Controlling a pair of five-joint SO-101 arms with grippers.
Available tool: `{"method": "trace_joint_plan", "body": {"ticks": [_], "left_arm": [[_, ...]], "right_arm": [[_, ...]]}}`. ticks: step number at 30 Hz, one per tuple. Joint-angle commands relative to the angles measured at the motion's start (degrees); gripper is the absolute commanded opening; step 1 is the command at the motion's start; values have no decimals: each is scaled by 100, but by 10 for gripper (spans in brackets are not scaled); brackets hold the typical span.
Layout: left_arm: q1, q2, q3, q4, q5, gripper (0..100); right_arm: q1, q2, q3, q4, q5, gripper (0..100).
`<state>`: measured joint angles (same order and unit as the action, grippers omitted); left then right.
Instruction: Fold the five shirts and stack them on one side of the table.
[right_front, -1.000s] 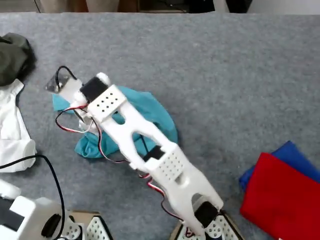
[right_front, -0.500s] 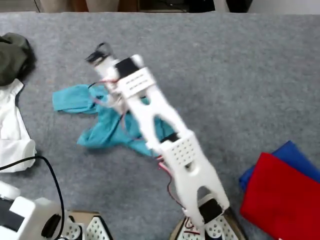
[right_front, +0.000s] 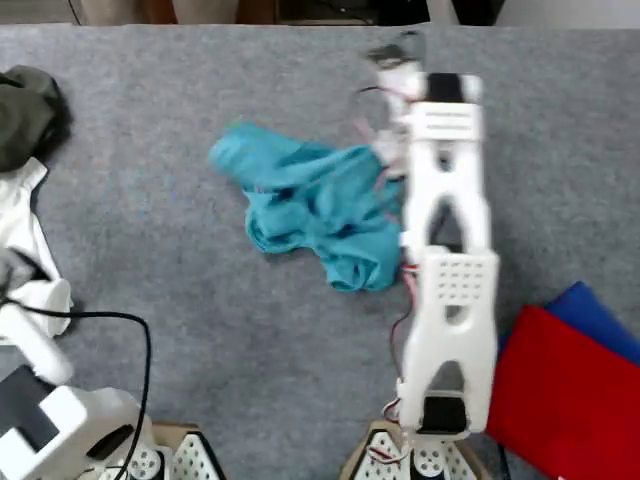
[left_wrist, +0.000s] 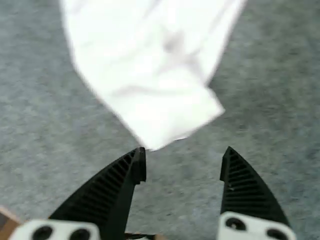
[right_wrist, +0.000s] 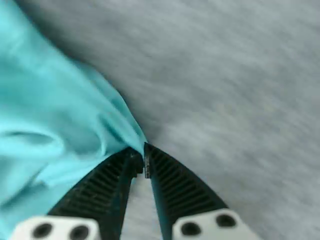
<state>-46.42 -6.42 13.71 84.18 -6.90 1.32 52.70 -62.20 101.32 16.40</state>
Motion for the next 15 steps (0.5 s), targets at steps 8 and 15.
{"method": "trace_joint_plan", "body": {"ticks": [8, 15], "left_arm": [[4053, -198, 1116, -2804, 1749, 253], [5099, 48, 1574, -4624, 3710, 250]], "right_arm": [[2062, 242, -207, -44, 958, 10], [2967, 409, -338, -97, 967, 216]]}}
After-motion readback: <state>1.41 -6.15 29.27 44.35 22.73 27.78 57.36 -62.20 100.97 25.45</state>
